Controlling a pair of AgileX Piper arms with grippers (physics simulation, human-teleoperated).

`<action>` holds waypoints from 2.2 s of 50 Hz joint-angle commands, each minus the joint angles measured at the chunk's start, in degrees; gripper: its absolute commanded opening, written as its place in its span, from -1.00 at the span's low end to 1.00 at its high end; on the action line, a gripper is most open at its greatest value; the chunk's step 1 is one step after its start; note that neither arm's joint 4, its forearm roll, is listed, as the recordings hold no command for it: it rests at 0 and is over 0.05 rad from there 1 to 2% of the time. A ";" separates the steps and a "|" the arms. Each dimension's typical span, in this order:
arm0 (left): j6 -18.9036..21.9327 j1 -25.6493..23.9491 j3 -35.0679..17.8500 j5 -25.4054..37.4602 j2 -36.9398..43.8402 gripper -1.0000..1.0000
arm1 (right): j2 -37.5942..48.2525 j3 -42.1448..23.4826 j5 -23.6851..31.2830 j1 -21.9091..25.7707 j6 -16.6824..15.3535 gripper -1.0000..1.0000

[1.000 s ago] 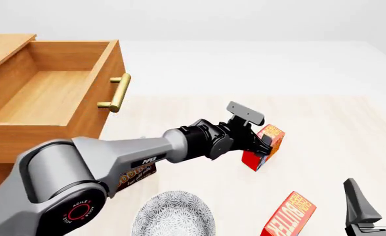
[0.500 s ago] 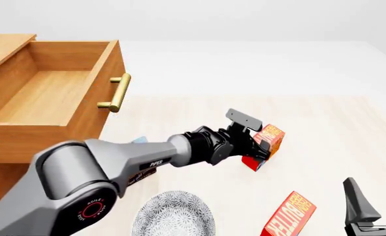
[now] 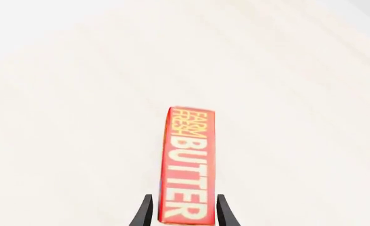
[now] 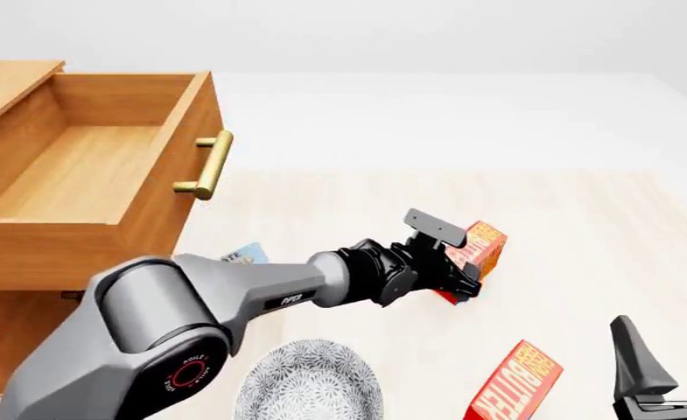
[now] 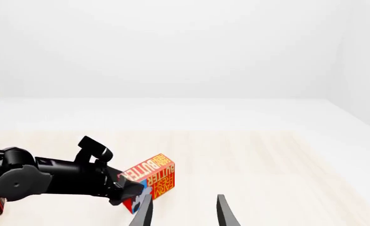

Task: Put the butter at the front in the top drawer of the cabinet and close it.

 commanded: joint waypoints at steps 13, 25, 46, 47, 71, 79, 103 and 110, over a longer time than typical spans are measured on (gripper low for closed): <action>-1.56 -0.54 -2.03 -1.17 4.62 1.00 | -0.68 0.14 0.57 0.04 0.01 1.00; -1.97 -0.71 -4.71 -0.49 7.36 1.00 | -1.02 0.14 0.91 0.04 0.03 1.00; -1.27 -1.23 -6.28 0.80 7.27 -1.00 | -0.86 0.05 0.83 0.04 0.01 1.00; -1.17 -1.30 -6.10 0.90 6.89 -1.00 | -0.85 0.05 0.83 0.04 0.01 1.00; 0.93 -2.87 4.50 1.82 -10.11 -1.00 | -0.86 -0.12 1.02 0.04 0.02 1.00; 0.93 -3.37 7.94 2.68 -15.41 -1.00 | -0.84 -0.09 0.97 0.04 0.02 1.00; 3.83 -1.09 14.29 11.99 -33.07 -1.00 | -0.82 -0.05 0.92 0.04 0.01 1.00; 4.88 1.88 14.14 16.40 -36.75 -1.00 | -0.83 -0.05 0.92 0.05 0.01 1.00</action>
